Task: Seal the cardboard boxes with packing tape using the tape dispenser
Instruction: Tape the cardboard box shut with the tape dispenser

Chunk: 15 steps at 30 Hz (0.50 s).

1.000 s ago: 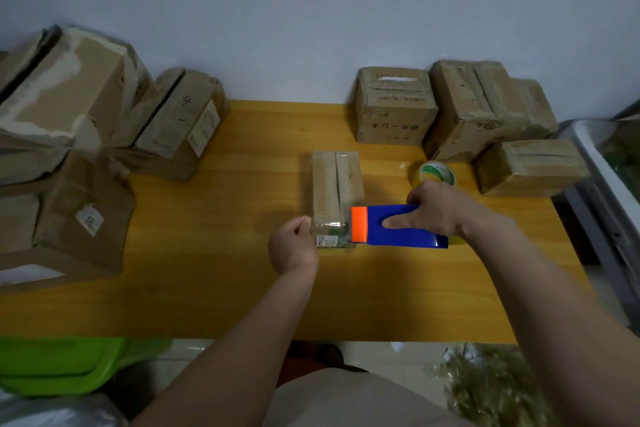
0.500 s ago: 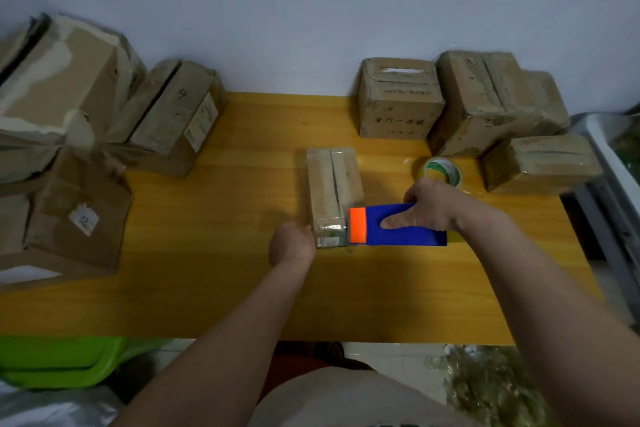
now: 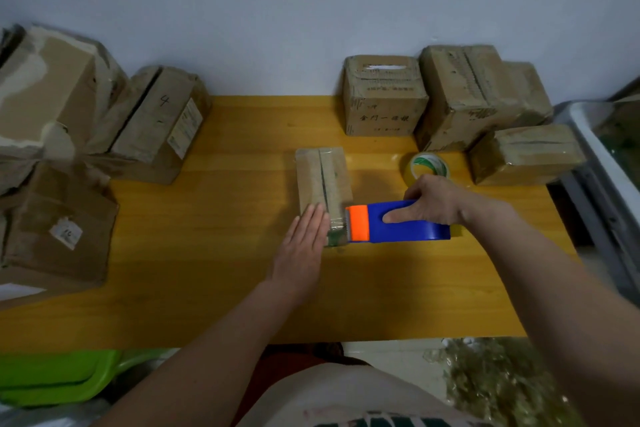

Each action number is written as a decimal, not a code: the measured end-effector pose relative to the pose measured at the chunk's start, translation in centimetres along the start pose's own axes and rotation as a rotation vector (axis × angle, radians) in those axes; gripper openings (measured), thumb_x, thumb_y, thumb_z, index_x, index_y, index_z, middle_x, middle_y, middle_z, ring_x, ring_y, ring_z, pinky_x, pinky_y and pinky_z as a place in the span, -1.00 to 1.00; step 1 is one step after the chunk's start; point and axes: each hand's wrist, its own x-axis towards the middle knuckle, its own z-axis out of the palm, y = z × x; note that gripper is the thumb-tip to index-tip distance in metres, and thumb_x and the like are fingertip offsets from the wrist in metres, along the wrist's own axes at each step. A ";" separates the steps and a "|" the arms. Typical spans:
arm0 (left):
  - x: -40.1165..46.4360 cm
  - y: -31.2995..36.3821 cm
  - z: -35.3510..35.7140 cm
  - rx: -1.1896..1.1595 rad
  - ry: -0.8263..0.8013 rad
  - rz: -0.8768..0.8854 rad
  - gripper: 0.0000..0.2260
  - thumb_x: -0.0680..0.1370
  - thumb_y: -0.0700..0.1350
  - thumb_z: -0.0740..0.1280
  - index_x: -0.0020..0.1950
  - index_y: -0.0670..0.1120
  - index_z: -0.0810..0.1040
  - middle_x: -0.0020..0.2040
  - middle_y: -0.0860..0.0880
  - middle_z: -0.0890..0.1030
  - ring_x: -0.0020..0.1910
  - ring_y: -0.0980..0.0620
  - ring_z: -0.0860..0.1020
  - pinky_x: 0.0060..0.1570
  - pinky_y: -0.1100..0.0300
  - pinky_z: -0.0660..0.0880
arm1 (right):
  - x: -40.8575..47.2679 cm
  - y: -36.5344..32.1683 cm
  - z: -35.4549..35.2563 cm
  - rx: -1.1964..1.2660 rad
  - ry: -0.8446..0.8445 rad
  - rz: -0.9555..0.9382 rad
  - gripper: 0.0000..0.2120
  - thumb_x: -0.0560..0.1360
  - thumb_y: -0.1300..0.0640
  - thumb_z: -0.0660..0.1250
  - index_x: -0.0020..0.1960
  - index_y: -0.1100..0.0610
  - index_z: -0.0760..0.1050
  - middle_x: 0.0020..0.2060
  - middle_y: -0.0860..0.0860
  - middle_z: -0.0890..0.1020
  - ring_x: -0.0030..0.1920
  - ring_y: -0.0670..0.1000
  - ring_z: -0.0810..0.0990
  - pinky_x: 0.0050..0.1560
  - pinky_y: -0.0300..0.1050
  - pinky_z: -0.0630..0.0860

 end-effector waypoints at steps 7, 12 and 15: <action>0.1 0.4 0.3 -0.039 0.051 -0.019 -0.29 0.57 -0.25 0.07 0.43 -0.17 -0.46 0.52 -0.16 -0.39 0.45 -0.07 -0.45 0.48 0.02 -0.35 | -1.4 3.7 -2.5 -0.037 0.043 0.101 -0.57 0.29 -0.27 0.46 -0.14 0.09 0.54 -0.20 0.02 0.61 -0.16 -0.03 0.56 -0.27 -0.19 0.40; 0.5 1.0 0.0 -0.022 0.031 -0.028 -0.13 0.55 -0.06 0.27 0.49 0.00 -0.42 0.48 -0.16 -0.41 0.52 -0.15 -0.35 0.43 0.02 -0.40 | -0.8 3.3 -1.7 -0.163 0.112 0.099 -0.56 0.31 -0.34 0.41 -0.20 0.05 0.50 -0.21 0.03 0.60 -0.15 0.01 0.57 -0.15 -0.09 0.50; 1.0 1.5 -0.7 0.034 0.009 -0.043 -0.17 0.58 -0.14 0.25 0.50 0.10 -0.39 0.53 -0.23 -0.31 0.53 -0.20 -0.30 0.38 -0.01 -0.43 | -0.5 3.2 -0.7 -0.227 0.148 0.110 -0.52 0.33 -0.37 0.36 -0.19 0.06 0.48 -0.24 0.02 0.59 -0.16 0.01 0.57 -0.14 -0.08 0.51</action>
